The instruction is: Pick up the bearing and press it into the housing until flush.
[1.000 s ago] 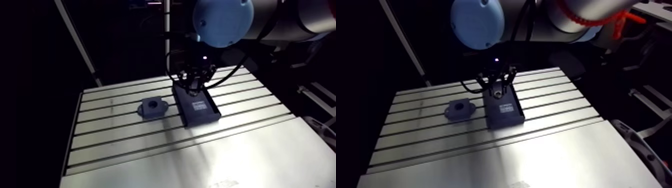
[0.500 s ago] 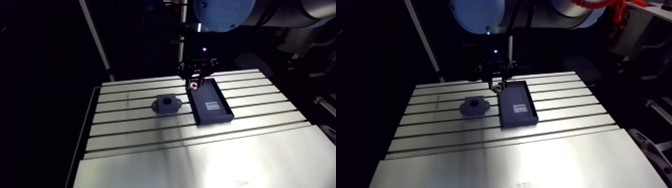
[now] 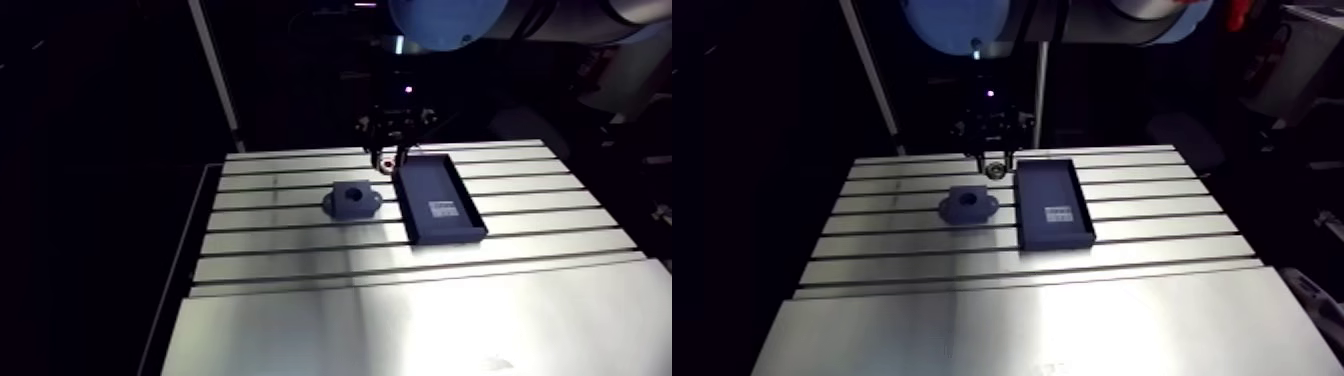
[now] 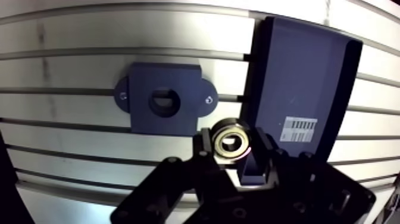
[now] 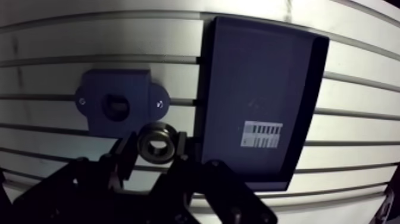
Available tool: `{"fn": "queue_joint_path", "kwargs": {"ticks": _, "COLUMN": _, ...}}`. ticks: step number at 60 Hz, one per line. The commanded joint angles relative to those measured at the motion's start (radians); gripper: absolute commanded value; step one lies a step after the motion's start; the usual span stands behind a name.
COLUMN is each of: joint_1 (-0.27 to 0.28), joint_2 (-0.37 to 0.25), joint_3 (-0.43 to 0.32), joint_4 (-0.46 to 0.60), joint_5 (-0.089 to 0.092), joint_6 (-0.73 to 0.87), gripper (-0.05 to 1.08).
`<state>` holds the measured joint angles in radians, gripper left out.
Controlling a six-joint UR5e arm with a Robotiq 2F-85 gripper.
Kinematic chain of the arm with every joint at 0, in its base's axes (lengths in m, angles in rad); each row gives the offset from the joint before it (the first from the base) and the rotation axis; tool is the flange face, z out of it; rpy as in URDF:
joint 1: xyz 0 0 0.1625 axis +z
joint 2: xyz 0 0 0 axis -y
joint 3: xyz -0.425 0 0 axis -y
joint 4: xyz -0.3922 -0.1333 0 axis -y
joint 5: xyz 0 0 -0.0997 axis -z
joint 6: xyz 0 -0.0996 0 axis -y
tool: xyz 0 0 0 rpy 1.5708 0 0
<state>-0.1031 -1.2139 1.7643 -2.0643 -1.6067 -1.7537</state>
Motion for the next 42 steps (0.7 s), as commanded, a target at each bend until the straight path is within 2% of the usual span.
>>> {"fn": "queue_joint_path", "kwargs": {"ticks": 1, "joint_1": 0.023, "joint_2": 0.013, "joint_3": -0.004, "joint_4": -0.001, "joint_5": 0.000, "joint_6": 0.009, "gripper": 0.67}}
{"fn": "queue_joint_path", "kwargs": {"ticks": 19, "joint_1": 0.055, "joint_2": 0.051, "joint_3": -0.025, "joint_4": -0.004, "joint_5": 0.003, "joint_6": 0.025, "gripper": 0.68}}
{"fn": "queue_joint_path", "kwargs": {"ticks": 42, "joint_1": 0.066, "joint_2": 0.074, "joint_3": -0.039, "joint_4": -0.007, "joint_5": 0.000, "joint_6": 0.038, "gripper": 0.68}}
